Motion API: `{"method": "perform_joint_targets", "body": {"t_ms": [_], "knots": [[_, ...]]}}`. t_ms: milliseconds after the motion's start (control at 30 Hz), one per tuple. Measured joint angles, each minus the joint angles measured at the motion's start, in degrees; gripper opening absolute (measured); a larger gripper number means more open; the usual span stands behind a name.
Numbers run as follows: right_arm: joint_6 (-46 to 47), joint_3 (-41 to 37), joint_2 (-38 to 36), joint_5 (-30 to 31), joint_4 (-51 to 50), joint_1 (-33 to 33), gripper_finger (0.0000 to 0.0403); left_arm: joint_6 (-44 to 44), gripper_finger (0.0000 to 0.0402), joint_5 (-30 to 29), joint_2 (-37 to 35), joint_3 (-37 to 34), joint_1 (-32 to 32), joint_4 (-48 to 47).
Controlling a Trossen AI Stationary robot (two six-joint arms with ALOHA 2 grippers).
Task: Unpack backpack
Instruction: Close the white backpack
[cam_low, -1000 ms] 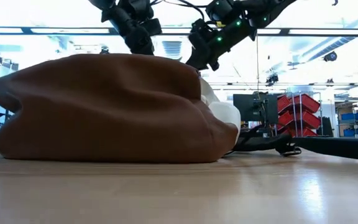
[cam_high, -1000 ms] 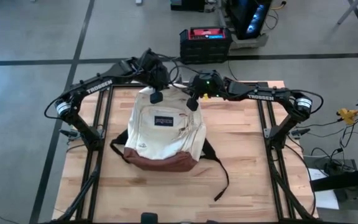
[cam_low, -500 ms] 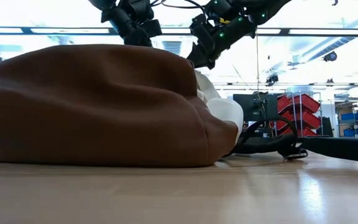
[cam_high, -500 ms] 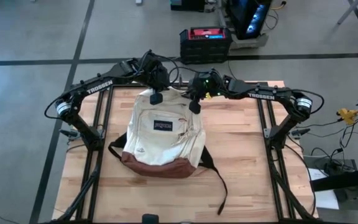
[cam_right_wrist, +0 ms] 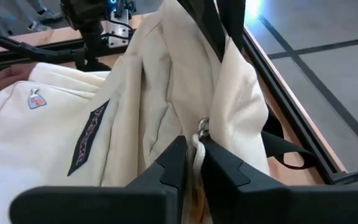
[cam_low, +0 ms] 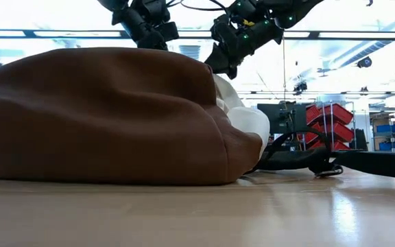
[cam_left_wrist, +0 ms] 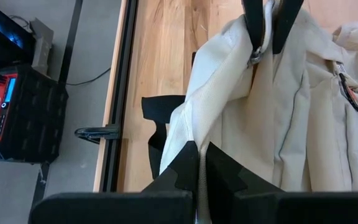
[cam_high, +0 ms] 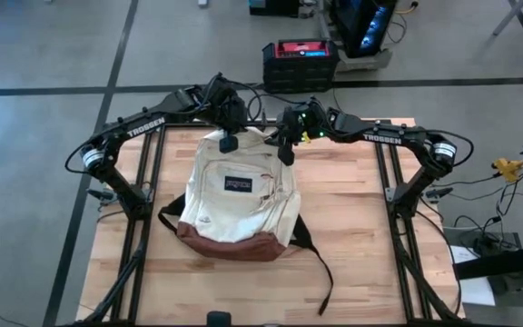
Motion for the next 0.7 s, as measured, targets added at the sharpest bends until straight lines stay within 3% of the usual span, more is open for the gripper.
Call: {"method": "perform_joint_targets", "body": {"t_ms": [133, 333, 533, 700], "knots": [[-0.47, 1.06, 0.00, -1.50, -0.44, -0.03, 0.0006, 0.00, 0.0000, -1.27, 0.00, 0.00, 0.00, -0.07], [-1.44, 3.80, -1.06, -10.78, -1.83, -0.05, 0.0001, 0.19, 0.0000, -2.73, 0.11, -1.09, 0.07, -0.01], [-3.13, 4.07, -0.90, -11.92, -5.37, 0.00, 0.0000, 0.22, 0.0000, -2.73, 0.11, -1.84, 0.09, 0.83], [-8.20, 4.07, -0.87, -17.15, -11.32, 0.46, 0.0000, 0.62, 0.0000, -3.18, 0.11, -1.84, 1.15, 2.91]]}}
